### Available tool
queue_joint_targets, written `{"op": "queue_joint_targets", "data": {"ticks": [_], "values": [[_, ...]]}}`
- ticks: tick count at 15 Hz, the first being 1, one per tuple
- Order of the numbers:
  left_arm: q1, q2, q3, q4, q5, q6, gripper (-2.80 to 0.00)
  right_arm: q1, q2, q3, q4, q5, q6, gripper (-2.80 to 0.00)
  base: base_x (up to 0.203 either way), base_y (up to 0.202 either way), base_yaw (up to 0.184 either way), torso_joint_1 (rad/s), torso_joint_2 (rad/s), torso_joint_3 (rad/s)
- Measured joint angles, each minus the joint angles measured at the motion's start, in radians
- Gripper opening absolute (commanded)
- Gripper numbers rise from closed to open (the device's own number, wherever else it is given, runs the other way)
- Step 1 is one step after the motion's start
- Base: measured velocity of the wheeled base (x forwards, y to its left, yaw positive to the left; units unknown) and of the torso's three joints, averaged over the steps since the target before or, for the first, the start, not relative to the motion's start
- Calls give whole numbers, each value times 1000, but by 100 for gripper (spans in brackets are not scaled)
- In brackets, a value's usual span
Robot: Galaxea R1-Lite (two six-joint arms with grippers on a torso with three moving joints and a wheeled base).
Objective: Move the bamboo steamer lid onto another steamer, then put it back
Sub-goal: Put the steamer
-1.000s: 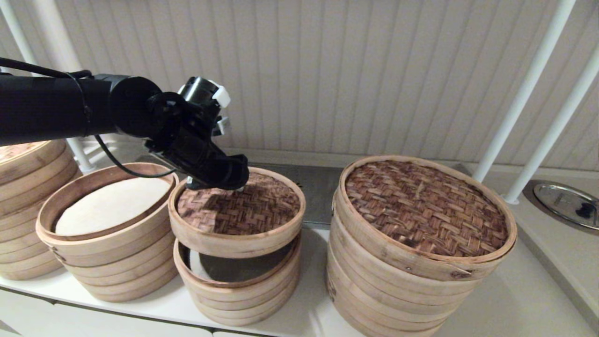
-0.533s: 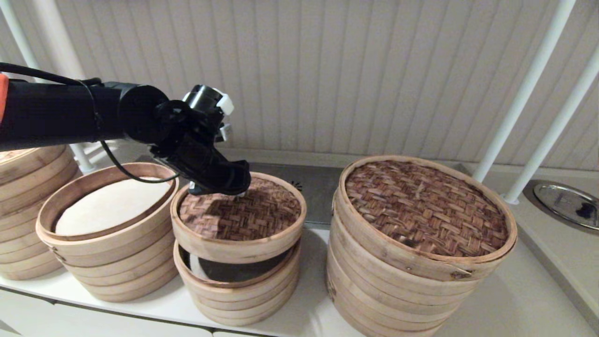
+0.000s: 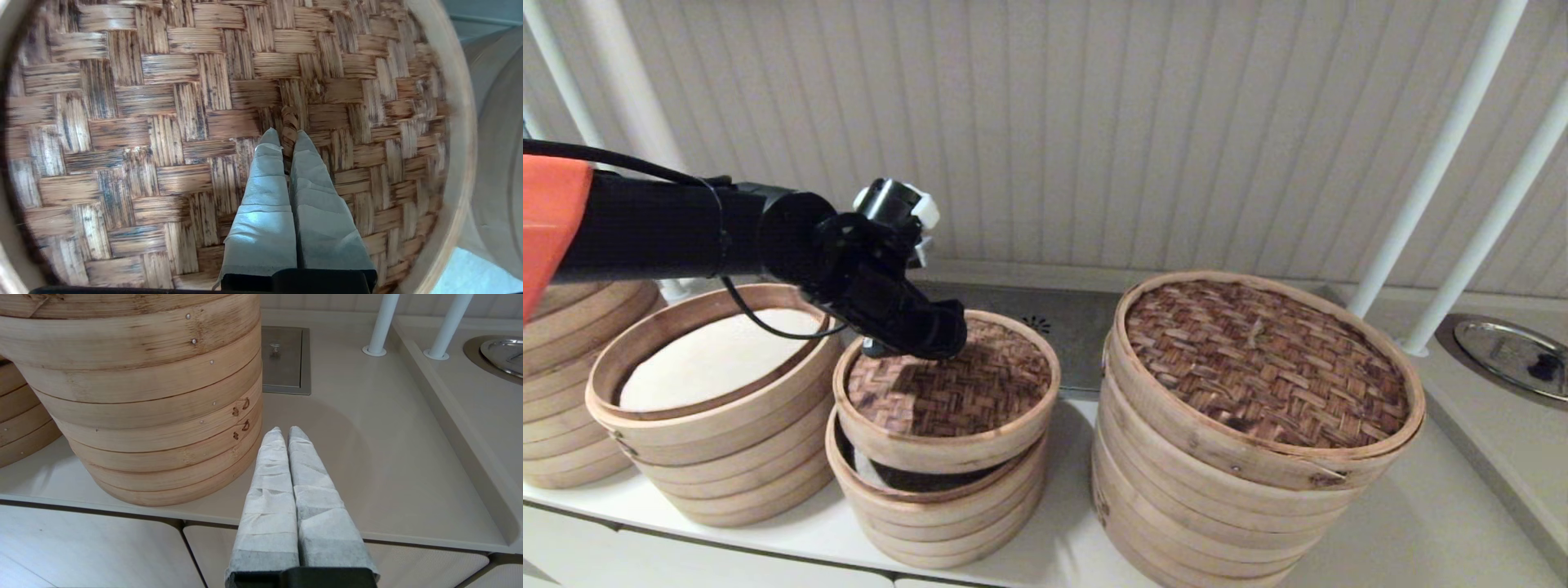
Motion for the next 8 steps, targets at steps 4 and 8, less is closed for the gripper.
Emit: {"op": "queue_joint_targets", "data": {"ticks": [4,8], "values": [[0,-10,42,-26,-1,-4,-280,0,0,0,-1,0,0,-280,0,0,0,0,0,0],[-1,-43,93,-42,-2,-6,-280,0,0,0,0,0,0,-280,0,0,0,0,0,0]]}}
